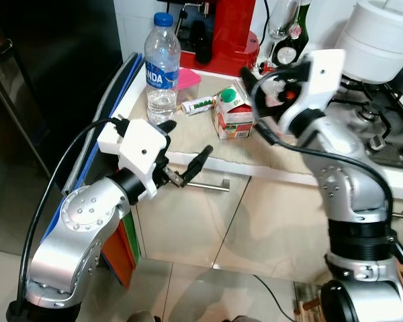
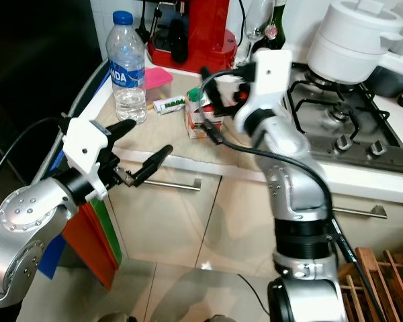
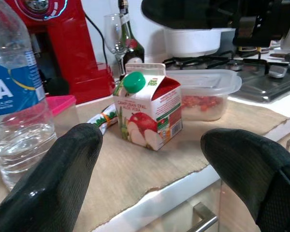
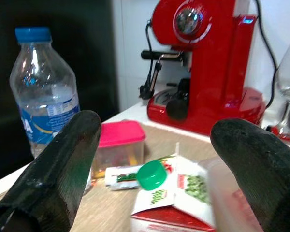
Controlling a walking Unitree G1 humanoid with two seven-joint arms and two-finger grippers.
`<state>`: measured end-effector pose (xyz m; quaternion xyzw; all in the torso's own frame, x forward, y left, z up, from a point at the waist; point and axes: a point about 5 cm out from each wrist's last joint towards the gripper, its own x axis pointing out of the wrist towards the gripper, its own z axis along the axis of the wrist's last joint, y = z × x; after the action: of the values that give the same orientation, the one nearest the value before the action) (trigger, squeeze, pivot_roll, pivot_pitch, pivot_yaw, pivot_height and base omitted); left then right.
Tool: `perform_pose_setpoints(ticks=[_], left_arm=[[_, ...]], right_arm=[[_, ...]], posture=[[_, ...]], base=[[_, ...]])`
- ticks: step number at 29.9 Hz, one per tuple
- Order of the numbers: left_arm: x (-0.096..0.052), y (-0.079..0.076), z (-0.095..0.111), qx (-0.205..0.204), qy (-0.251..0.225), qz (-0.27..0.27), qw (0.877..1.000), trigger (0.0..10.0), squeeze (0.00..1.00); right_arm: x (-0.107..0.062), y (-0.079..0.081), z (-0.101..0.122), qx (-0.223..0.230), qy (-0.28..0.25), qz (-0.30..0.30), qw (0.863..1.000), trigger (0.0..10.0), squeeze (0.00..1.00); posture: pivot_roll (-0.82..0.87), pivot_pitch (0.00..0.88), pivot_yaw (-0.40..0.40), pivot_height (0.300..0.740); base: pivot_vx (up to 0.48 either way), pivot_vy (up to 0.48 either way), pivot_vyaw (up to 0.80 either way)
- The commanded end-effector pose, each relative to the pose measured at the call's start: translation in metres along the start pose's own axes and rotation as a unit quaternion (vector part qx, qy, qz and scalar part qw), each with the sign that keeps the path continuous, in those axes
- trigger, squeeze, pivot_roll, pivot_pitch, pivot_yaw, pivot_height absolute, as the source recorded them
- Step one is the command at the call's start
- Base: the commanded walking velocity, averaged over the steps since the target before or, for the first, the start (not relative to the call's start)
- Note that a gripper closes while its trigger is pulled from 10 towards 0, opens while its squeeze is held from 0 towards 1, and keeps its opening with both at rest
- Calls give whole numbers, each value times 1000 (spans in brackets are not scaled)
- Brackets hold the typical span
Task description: Restocking fridge
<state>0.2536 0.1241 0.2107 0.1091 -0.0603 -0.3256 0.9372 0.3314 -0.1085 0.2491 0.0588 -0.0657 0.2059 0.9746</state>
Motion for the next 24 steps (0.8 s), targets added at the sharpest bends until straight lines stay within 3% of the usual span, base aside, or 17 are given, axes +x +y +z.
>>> perform_pose_setpoints(ticks=[1, 2, 3, 6, 7, 14, 24], left_arm=[[2, 0, 0, 3, 1, -1, 1000, 10000, 0], [2, 0, 0, 3, 1, -1, 1000, 10000, 0], [3, -1, 1, 4, -1, -3, 1000, 10000, 0], [3, -1, 1, 4, -1, -3, 1000, 10000, 0], [3, -1, 1, 4, 0, -3, 1000, 10000, 0], [2, -2, 1, 3, 2, -2, 1000, 10000, 0], [2, -2, 1, 3, 2, -2, 1000, 10000, 0]], right_arm=[[3, 0, -3, -7, 17, -13, 1000, 10000, 639], [3, 0, -3, -7, 17, -13, 1000, 10000, 639], [5, 1, -5, -4, 23, -17, 1000, 10000, 1000], [8, 3, -5, -5, 28, -28, 999, 10000, 1000], [8, 3, -5, -6, 28, -28, 999, 10000, 0], [9, 9, -1, -42, 30, -28, 998, 10000, 0], [9, 9, -1, -42, 30, -28, 998, 10000, 0]], posture=[[45, 0, -67, 740], [45, 0, -67, 740], [47, 0, -68, 740], [51, 0, -71, 740], [51, 0, -71, 740], [50, 3, -71, 740], [50, 3, -71, 740]], base=[[0, 0, 0], [0, 0, 0], [0, 0, 0], [0, 0, 0], [0, 0, 0], [0, 0, 0], [0, 0, 0]])
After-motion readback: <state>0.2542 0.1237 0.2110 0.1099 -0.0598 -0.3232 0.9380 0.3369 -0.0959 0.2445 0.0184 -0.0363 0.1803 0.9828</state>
